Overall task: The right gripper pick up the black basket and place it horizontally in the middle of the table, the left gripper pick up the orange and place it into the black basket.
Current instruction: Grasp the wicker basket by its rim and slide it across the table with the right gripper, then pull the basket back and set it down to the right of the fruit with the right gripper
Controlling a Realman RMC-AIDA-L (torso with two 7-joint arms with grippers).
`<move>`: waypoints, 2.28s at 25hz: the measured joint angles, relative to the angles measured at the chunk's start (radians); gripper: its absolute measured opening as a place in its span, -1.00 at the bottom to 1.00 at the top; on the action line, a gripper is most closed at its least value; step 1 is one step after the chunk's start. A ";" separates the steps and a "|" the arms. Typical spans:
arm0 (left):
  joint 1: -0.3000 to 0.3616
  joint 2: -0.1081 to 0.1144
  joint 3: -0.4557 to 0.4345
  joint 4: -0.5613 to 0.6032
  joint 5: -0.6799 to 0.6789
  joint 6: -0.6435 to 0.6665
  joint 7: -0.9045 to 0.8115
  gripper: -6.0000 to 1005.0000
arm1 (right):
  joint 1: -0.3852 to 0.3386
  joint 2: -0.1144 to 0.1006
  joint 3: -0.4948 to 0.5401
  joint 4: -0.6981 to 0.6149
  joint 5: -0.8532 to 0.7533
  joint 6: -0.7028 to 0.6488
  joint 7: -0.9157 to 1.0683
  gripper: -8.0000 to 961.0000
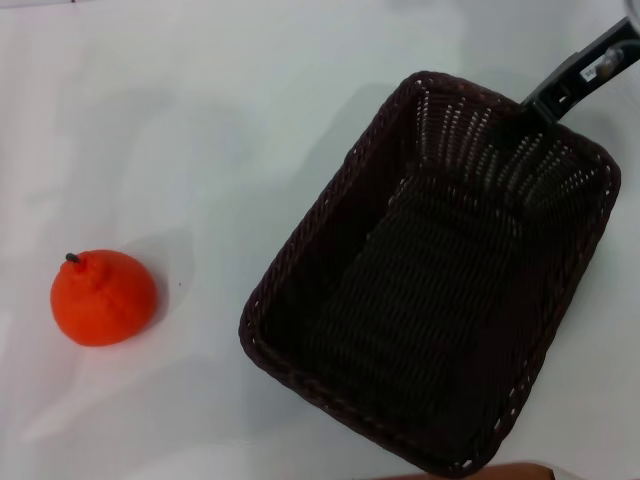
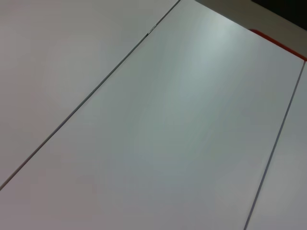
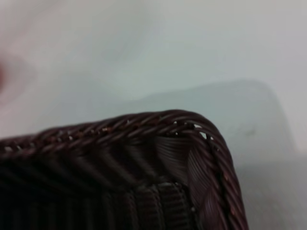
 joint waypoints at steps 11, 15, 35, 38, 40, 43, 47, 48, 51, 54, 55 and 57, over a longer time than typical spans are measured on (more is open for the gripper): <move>-0.008 0.000 0.000 -0.005 0.002 0.018 0.000 0.80 | -0.087 -0.111 0.200 0.210 0.337 -0.013 0.034 -0.56; -0.013 0.000 0.001 -0.006 0.003 0.031 0.000 0.80 | -0.103 -0.114 0.254 0.260 0.373 -0.057 0.079 -0.55; -0.023 0.003 0.003 -0.008 0.003 0.056 0.000 0.80 | -0.173 -0.035 0.353 0.409 0.586 -0.346 0.184 -0.40; -0.023 0.003 0.003 -0.008 0.003 0.057 0.000 0.80 | -0.189 -0.021 0.353 0.414 0.603 -0.367 0.196 -0.38; -0.023 0.003 0.003 -0.008 0.003 0.058 0.000 0.80 | -0.201 -0.014 0.353 0.415 0.611 -0.374 0.202 -0.37; -0.023 0.003 0.003 -0.008 0.003 0.059 0.000 0.80 | -0.215 -0.001 0.353 0.416 0.616 -0.374 0.208 -0.34; -0.024 0.004 0.003 -0.010 0.003 0.060 0.000 0.80 | -0.239 0.030 0.353 0.416 0.633 -0.369 0.216 -0.31; -0.024 0.004 0.003 -0.013 0.003 0.060 0.000 0.80 | -0.243 0.036 0.353 0.416 0.636 -0.370 0.216 -0.31; -0.024 0.005 0.003 -0.014 0.003 0.066 0.000 0.80 | -0.253 0.051 0.353 0.417 0.638 -0.375 0.216 -0.28; -0.025 0.005 0.003 -0.014 0.003 0.072 0.000 0.80 | -0.264 0.061 0.353 0.417 0.655 -0.375 0.215 -0.26; -0.025 0.005 0.003 -0.014 0.003 0.073 0.000 0.80 | -0.268 0.064 0.353 0.417 0.663 -0.375 0.213 -0.25; -0.025 0.005 0.003 -0.014 0.003 0.077 0.000 0.80 | -0.272 0.069 0.353 0.417 0.672 -0.376 0.210 -0.24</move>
